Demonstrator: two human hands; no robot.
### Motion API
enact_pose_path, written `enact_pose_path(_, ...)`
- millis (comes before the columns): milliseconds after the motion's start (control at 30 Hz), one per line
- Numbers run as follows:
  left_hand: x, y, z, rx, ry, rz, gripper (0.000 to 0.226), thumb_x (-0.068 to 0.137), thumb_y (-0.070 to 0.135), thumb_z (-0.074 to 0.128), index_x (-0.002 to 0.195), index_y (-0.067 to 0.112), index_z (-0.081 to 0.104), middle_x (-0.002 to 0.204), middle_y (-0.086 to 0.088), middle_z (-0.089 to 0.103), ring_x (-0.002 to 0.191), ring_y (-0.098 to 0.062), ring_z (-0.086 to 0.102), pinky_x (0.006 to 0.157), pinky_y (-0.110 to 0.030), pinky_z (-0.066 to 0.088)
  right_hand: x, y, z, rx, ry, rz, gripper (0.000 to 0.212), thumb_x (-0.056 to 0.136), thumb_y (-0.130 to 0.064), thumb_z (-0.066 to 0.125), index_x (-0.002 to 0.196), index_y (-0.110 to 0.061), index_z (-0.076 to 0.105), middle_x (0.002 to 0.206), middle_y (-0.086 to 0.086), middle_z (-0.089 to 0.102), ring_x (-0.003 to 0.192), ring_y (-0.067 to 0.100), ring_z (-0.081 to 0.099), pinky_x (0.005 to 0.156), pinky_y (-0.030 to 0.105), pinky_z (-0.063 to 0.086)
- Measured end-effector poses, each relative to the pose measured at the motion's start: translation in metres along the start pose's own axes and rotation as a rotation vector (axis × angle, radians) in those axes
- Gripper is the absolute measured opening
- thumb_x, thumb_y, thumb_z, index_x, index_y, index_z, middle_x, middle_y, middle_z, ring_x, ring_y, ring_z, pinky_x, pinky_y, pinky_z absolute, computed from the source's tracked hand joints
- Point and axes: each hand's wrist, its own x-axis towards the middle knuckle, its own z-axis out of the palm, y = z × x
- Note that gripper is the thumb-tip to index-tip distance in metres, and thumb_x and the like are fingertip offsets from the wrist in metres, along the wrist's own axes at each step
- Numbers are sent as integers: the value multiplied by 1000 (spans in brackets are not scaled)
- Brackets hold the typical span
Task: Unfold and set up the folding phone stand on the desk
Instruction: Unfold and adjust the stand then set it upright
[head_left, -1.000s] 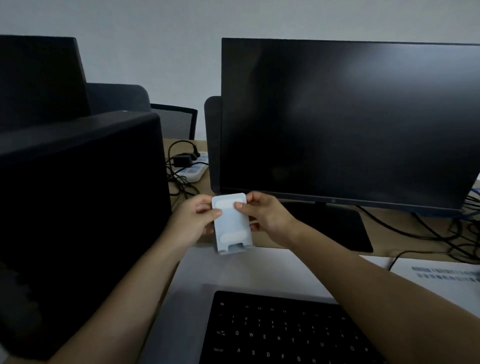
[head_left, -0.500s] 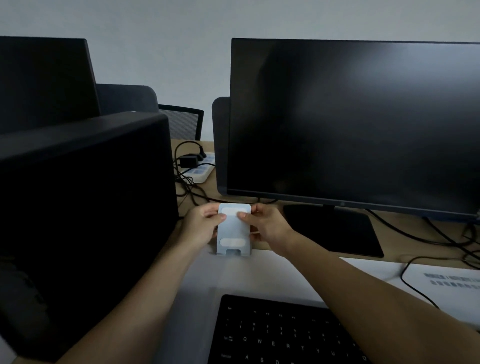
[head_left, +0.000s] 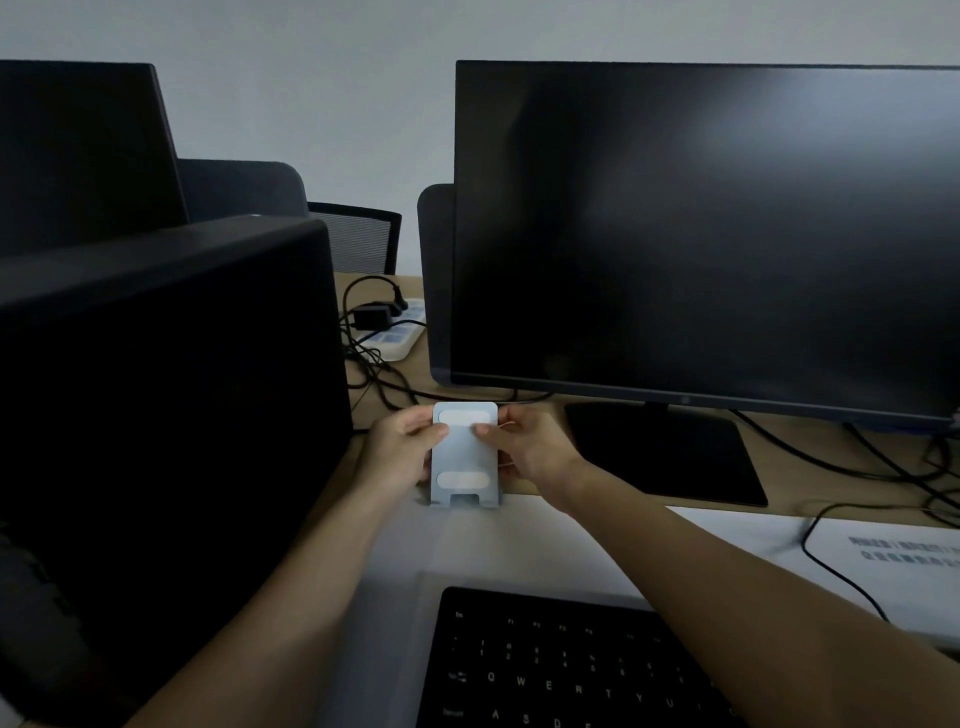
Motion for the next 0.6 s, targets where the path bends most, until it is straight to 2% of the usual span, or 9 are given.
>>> enact_pose_path(200,-4,1,1,20,6,8,28,94,6,52,120,11,61,110,-6,67,96,-27,66,74,-32,55,-4,0,2,-7,15,30,15,84,-32,72,90,-30,58,91,-5,67,81,16,68,57,29,59)
enact_pose_path(300,-2,1,1,86,-9,27,28,94,7,52,119,14,62,110,-7,67,98,-26,66,86,-41,53,-7,-3,-2,-15,15,16,20,82,-36,74,93,-27,59,94,-1,69,83,17,69,59,29,59)
enact_pose_path(433,-3,2,3,159,-2,12,28,91,7,55,115,19,60,110,-5,65,96,-23,64,83,-41,54,-9,-12,-12,-105,47,-14,26,88,-27,69,110,-15,62,101,3,69,83,15,70,59,23,57)
enact_pose_path(500,-4,3,5,164,21,-15,28,90,8,56,116,17,60,112,-5,65,100,-26,64,86,-45,54,-13,-11,-13,-140,5,16,19,90,-18,65,109,-13,63,98,5,70,79,16,71,57,24,58)
enact_pose_path(600,-7,3,7,130,33,-33,27,90,9,55,116,17,60,113,-4,66,99,-28,65,79,-40,51,-18,-6,-8,-168,-8,69,9,92,-9,61,97,-17,64,89,1,67,77,16,69,55,24,58)
